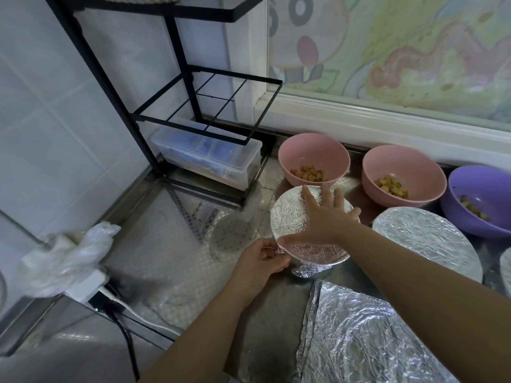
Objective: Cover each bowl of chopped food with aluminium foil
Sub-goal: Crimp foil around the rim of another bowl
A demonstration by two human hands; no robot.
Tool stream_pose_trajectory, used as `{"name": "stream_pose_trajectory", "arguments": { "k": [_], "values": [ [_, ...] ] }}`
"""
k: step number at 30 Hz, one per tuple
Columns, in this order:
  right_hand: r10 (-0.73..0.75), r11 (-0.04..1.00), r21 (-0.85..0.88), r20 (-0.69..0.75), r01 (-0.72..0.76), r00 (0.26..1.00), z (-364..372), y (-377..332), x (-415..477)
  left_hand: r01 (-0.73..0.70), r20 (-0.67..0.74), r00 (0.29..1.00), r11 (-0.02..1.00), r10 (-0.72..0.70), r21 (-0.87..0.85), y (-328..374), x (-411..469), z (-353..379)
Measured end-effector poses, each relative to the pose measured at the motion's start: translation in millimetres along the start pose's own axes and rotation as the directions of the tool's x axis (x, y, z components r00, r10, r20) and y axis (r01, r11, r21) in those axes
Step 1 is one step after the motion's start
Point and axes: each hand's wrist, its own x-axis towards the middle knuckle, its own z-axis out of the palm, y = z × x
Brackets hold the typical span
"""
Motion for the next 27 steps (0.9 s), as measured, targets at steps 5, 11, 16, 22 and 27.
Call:
{"name": "stream_pose_trajectory", "arguments": {
  "k": [5,11,16,22,27],
  "values": [
    [-0.004,1.0,0.009,-0.001,0.004,1.0,1,1,0,-0.131,0.034,0.991,0.955,0.126,0.268,5,7,-11],
    [-0.005,1.0,0.011,-0.001,0.005,1.0,0,0,0,-0.155,0.054,0.987,0.849,0.149,0.505,18,19,-20],
    [0.002,1.0,0.016,-0.01,-0.002,1.0,0,0,0,-0.274,0.171,0.961,0.655,0.218,0.704,32,31,-25],
    [0.007,1.0,0.014,-0.024,-0.006,1.0,0,-2,0,-0.37,0.288,0.914,0.295,0.287,0.881,44,49,-32],
    [0.013,1.0,0.008,-0.029,-0.012,0.999,-1,-3,-2,-0.374,0.316,0.908,0.193,0.274,0.907,52,57,-31]
  ]
}}
